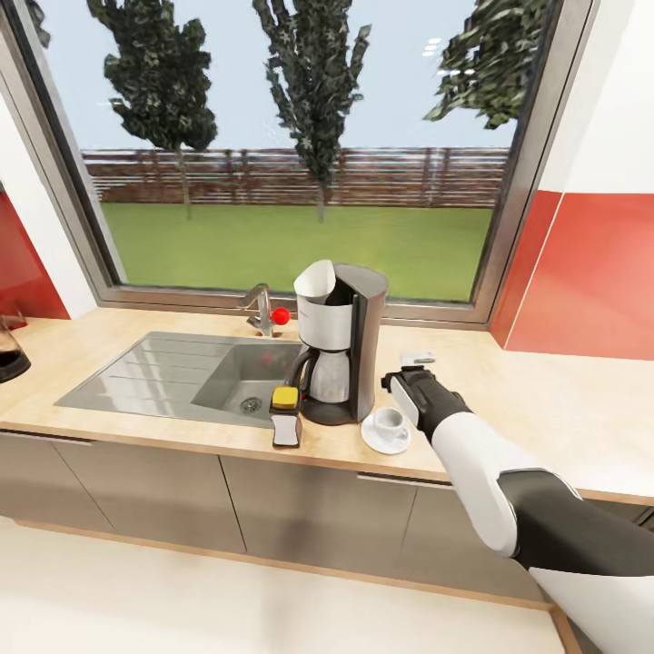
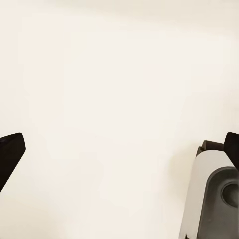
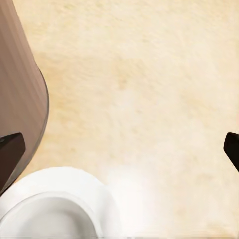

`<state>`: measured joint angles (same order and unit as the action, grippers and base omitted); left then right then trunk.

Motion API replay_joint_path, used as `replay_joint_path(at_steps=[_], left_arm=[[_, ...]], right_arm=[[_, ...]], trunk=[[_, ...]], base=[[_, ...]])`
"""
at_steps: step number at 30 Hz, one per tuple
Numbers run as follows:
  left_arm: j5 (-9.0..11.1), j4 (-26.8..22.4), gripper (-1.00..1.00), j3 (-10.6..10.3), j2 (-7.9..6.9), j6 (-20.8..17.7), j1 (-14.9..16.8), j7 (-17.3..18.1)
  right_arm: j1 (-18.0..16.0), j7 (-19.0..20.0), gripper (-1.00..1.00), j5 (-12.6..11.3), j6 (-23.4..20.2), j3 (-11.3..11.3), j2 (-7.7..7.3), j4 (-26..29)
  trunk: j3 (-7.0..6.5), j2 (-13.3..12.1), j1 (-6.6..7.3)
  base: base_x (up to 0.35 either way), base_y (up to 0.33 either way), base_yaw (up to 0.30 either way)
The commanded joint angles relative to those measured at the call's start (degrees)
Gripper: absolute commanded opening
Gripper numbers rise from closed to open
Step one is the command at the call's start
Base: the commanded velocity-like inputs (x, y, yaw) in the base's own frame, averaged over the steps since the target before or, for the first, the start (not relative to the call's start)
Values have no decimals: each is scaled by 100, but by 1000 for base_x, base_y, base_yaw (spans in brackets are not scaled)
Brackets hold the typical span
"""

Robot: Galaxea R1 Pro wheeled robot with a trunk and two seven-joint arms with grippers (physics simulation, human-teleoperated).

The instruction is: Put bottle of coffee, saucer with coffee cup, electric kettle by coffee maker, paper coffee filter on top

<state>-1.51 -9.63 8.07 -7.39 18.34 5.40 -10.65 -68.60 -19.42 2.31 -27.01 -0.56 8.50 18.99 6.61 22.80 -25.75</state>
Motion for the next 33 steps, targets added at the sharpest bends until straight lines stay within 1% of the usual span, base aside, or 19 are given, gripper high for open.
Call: replay_joint_path(at_steps=[1, 6, 16, 18, 20, 21, 22, 23, 26, 27, 29, 31, 32, 33], left_arm=[[-16, 5, 100, 19, 1, 21, 5, -11], [-16, 7, 100, 19, 4, 21, 5, -15], [-33, -8, 100, 27, 3, 21, 5, -16], [-36, -11, 100, 25, 2, 21, 5, -12], [-39, -13, 100, 24, 1, 21, 5, -10], [-40, -18, 100, 22, 1, 21, 8, -9], [-41, -24, 100, 21, 1, 21, 10, -5], [-43, -29, 100, 20, 4, 21, 10, -3], [-55, -41, 100, 13, 13, 21, 9, 0], [-56, -42, 100, 12, 14, 21, 10, 2], [-63, -51, 100, 6, 22, 21, 11, 7], [-71, -58, 100, -5, 38, 21, 13, 9], [-74, -60, 100, -15, 45, 21, 13, 14], [-75, -59, 100, -20, 52, 21, 13, 16]], right_arm=[[-4, -10, 100, 23, -66, -6, 0, 26], [-4, -10, 100, 23, -105, -15, -6, 232], [-4, -15, 100, 28, -76, -23, -19, 337], [-4, -21, 100, 29, -14, -17, -37, 333], [-4, -24, 100, 30, 139, -20, -76, 320], [-4, -25, 100, 31, 360, -20, -113, 304], [1, -26, 100, 31, 695, -21, -157, 279], [17, -23, 100, 32, 1125, -20, -205, 230], [175, -16, 100, 32, 2664, -17, -302, -83], [202, -17, 100, 32, 2919, -16, -309, -149], [323, -21, 100, 34, 3916, -15, -341, -391], [507, -23, 100, 33, 4970, -19, -428, -604], [657, -22, 100, 33, 5729, -17, -480, -741], [742, -24, 100, 31, 6113, -16, -501, -812]], trunk=[[12, 12, -3], [12, 12, -3], [12, 12, -3], [12, 12, -3], [12, 12, -3], [12, 12, -3], [12, 12, -3], [12, 12, -3], [12, 12, -3], [12, 12, -3], [12, 12, -3], [12, 12, -3], [12, 12, -3], [12, 12, -3]], base=[[0, 0, 0], [-109, 0, 0], [-317, 0, 0], [-336, 0, 0], [-337, 0, 0], [-337, 0, 0], [-337, 0, 0], [-335, 0, 0], [-268, 0, 0], [-161, 0, 0], [-85, 0, 0], [-35, 0, 0], [-14, 0, 0], [-9, 0, 0]])
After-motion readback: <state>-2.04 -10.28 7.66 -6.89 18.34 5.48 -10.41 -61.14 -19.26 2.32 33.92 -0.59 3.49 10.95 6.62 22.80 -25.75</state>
